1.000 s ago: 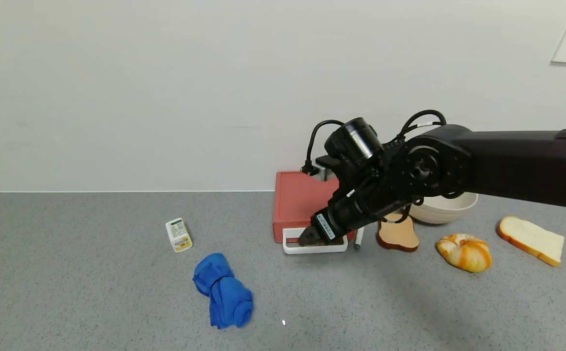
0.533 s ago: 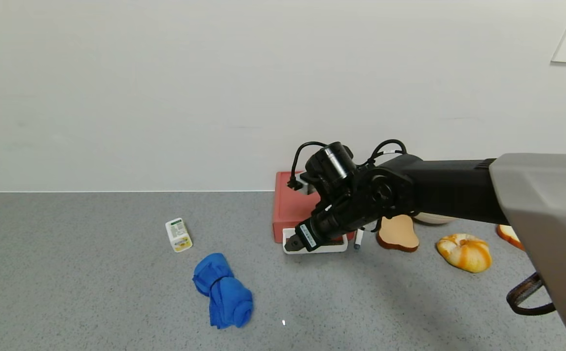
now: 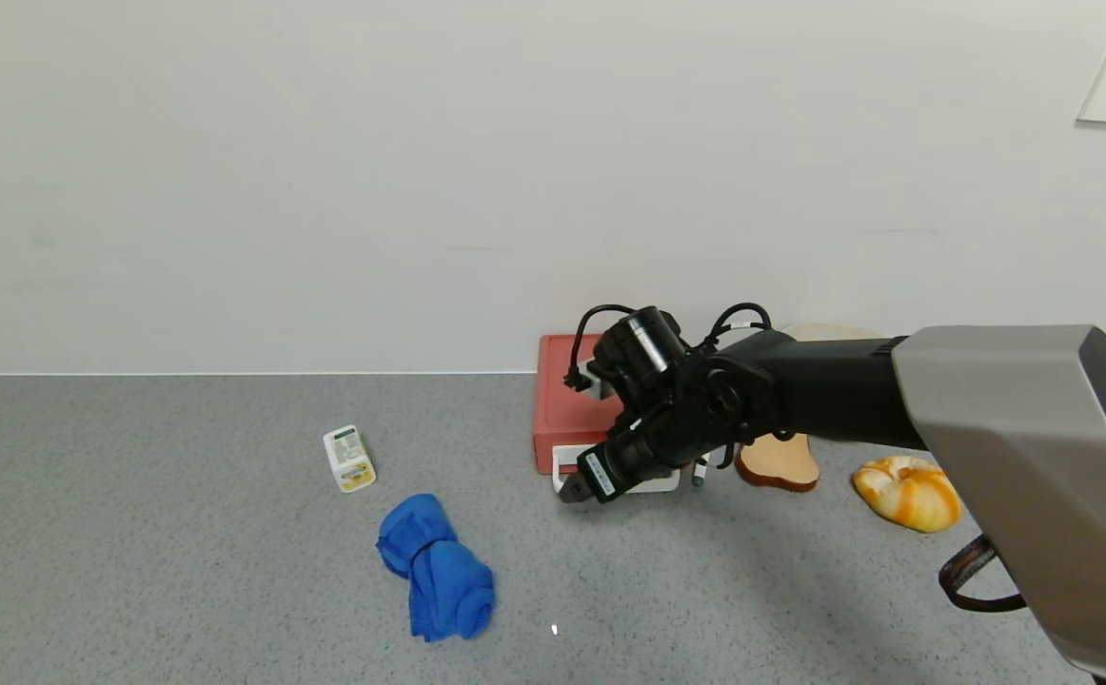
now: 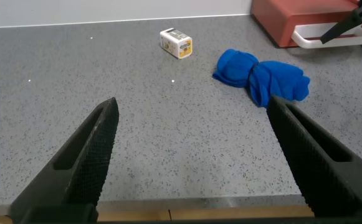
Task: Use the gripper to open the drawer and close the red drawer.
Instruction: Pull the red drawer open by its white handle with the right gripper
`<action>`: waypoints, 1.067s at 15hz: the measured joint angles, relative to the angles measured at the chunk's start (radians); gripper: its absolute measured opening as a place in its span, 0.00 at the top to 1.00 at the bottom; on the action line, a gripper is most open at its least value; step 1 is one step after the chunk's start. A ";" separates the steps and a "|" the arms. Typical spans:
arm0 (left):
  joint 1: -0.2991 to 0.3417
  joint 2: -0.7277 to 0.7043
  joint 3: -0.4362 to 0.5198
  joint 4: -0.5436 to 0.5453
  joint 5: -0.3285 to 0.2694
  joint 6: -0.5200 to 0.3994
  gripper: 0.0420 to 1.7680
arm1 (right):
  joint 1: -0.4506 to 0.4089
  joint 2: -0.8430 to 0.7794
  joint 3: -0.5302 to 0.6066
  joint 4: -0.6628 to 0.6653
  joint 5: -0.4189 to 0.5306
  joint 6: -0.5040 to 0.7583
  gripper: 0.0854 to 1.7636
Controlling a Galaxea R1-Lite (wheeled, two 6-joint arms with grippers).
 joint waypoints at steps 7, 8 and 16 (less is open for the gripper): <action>0.000 0.000 0.000 0.000 0.000 0.000 0.03 | -0.003 0.025 0.000 -0.018 -0.001 0.033 0.03; 0.000 0.000 0.000 0.000 0.000 0.000 0.03 | -0.003 0.028 0.000 -0.013 -0.001 0.046 0.03; 0.000 0.000 0.000 0.000 -0.001 -0.002 0.03 | 0.014 0.032 0.001 0.057 0.001 0.125 0.03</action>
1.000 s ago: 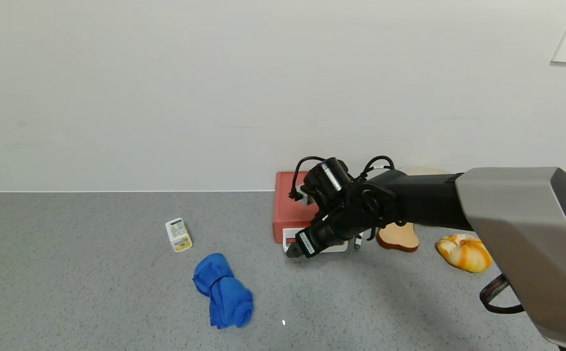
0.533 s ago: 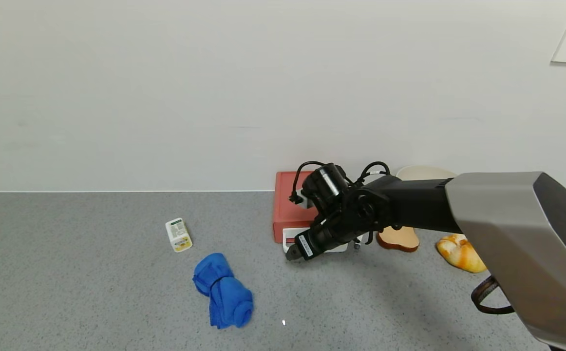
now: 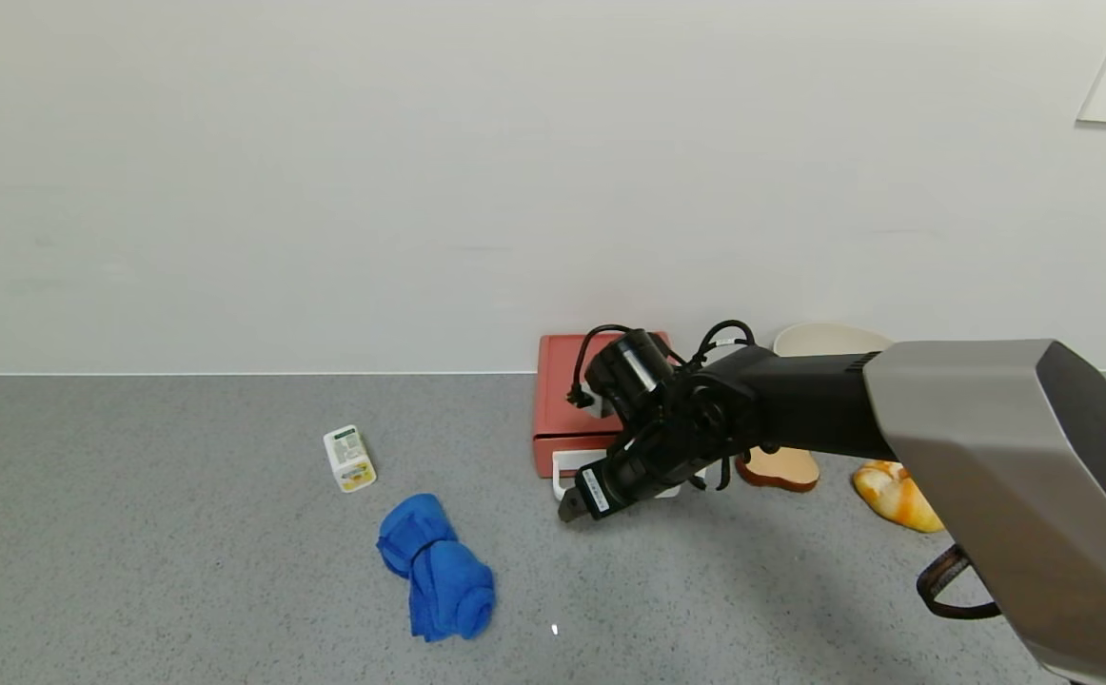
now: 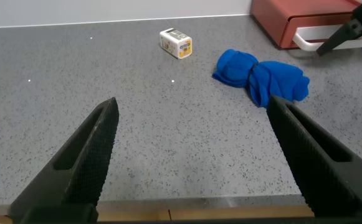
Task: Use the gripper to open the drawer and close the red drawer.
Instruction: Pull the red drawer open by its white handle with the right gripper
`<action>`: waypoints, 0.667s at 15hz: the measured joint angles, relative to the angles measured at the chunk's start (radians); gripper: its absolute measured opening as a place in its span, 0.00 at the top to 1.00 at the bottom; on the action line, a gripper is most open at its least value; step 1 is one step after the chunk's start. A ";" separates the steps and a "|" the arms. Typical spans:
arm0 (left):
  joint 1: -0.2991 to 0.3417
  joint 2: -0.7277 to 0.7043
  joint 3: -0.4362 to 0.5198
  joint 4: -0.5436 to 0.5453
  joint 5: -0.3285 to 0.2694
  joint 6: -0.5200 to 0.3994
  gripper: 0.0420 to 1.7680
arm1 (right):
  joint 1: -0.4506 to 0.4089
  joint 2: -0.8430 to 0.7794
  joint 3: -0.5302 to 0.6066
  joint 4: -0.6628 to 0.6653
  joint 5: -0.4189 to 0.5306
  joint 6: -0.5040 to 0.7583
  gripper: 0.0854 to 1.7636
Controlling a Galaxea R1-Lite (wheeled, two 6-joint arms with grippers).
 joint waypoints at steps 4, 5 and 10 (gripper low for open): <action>0.000 0.000 0.000 0.000 0.001 0.000 0.03 | 0.008 -0.003 0.005 0.047 0.000 0.042 0.03; 0.000 0.000 0.000 0.000 0.001 0.000 0.03 | 0.009 -0.004 0.006 0.060 0.000 0.048 0.03; 0.000 0.000 0.000 0.000 0.001 0.000 0.03 | 0.027 -0.015 0.015 0.149 0.001 0.105 0.03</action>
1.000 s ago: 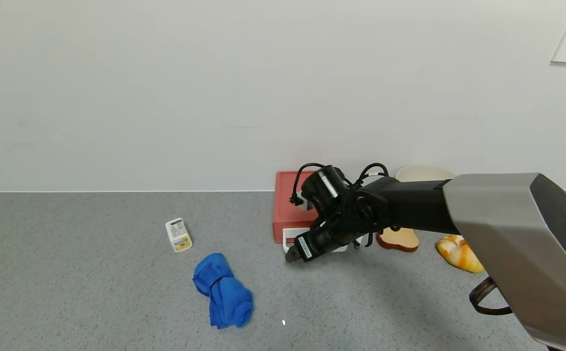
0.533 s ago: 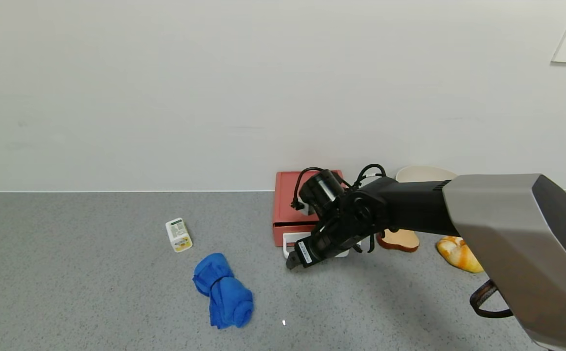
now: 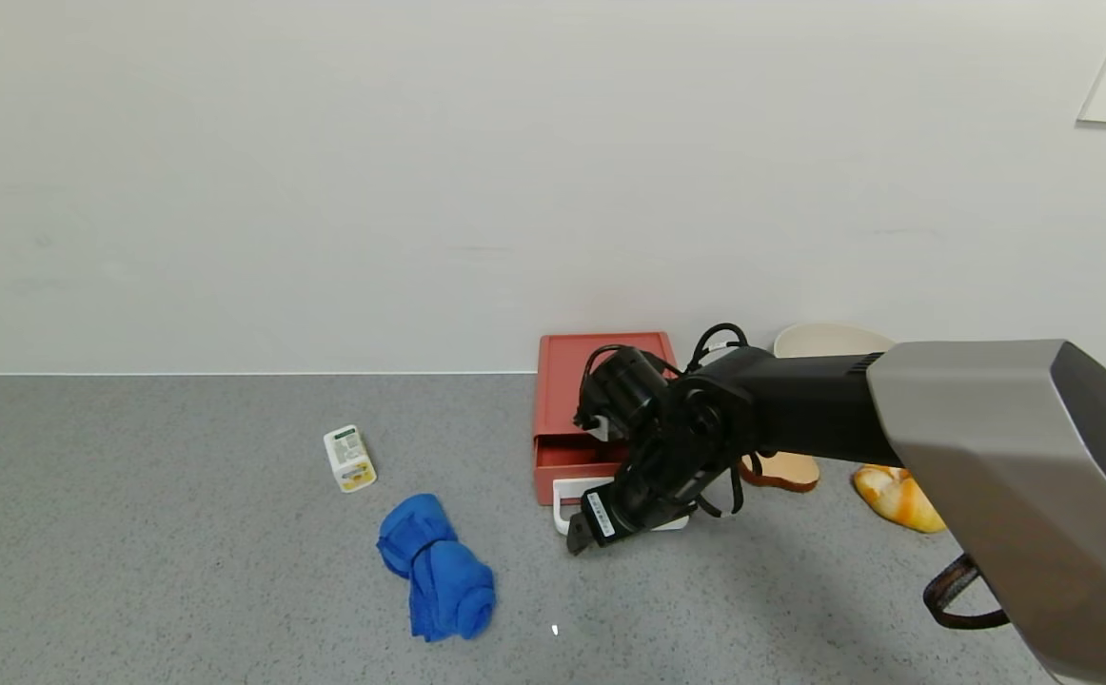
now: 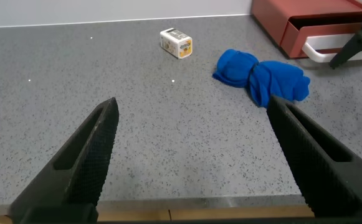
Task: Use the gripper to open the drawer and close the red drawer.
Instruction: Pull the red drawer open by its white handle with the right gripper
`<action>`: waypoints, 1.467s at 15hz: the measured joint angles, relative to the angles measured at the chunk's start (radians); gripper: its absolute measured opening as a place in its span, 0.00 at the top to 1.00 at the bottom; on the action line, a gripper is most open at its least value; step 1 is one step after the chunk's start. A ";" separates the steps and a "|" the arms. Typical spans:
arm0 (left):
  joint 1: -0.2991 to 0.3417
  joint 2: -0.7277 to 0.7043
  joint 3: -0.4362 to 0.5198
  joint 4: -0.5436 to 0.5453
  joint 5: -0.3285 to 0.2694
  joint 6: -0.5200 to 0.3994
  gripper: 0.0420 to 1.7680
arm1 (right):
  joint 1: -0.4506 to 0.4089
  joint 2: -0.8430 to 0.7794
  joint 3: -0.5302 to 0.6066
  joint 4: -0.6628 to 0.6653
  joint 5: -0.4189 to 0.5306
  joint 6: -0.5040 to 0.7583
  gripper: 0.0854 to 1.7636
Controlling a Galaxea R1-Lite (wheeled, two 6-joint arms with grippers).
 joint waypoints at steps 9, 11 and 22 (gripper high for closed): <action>0.000 0.000 0.000 0.000 0.000 0.000 0.03 | 0.056 -0.074 0.134 0.009 -0.001 0.052 0.03; 0.000 0.000 0.000 0.000 0.000 0.000 0.03 | 0.070 -0.092 0.161 0.009 0.000 0.070 0.03; 0.000 0.000 0.000 0.001 -0.001 0.001 0.03 | 0.126 -0.156 0.274 0.002 -0.003 0.168 0.03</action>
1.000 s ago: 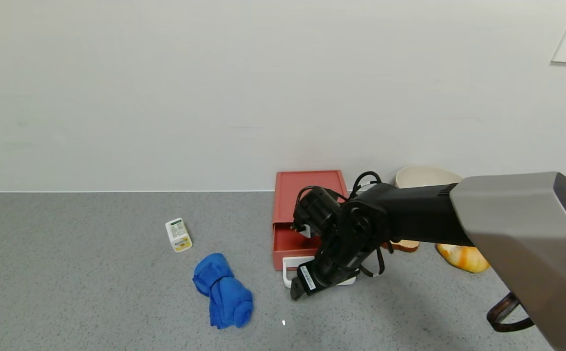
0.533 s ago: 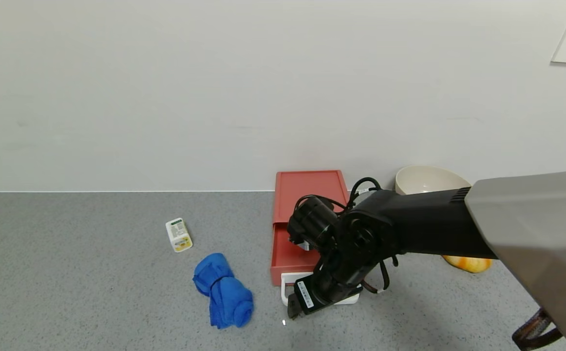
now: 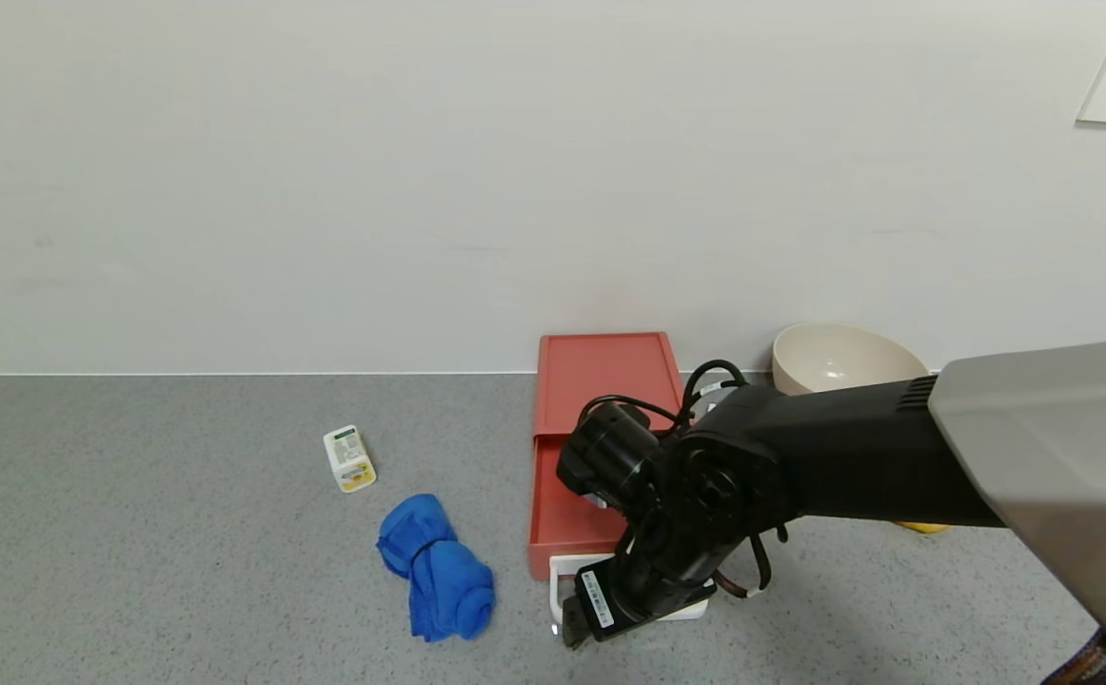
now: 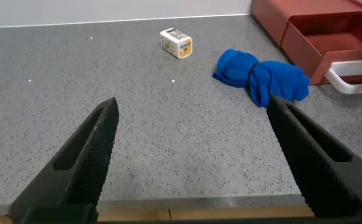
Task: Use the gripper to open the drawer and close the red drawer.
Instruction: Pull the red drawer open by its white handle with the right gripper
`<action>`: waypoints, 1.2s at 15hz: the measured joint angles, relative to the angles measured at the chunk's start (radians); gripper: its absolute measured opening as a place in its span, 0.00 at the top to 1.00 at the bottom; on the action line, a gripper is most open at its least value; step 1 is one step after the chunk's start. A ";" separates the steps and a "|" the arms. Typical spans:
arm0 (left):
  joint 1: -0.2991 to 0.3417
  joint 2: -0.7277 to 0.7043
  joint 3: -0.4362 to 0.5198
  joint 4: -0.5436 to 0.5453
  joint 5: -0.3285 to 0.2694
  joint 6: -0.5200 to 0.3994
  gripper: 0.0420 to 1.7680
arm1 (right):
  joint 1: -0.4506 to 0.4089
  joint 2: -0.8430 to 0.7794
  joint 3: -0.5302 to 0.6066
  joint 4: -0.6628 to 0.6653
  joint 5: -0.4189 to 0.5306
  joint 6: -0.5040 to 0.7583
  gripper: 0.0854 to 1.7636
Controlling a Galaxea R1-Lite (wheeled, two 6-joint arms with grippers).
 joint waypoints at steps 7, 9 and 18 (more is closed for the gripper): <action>0.000 0.000 0.000 0.001 0.001 0.000 0.03 | 0.027 -0.017 0.027 0.006 0.005 0.036 0.03; 0.000 0.000 0.000 0.000 0.001 0.000 0.03 | 0.033 -0.034 0.037 0.004 0.006 0.039 0.03; 0.000 0.000 0.000 -0.001 0.001 -0.001 0.03 | 0.024 -0.278 0.090 0.002 0.001 -0.027 0.03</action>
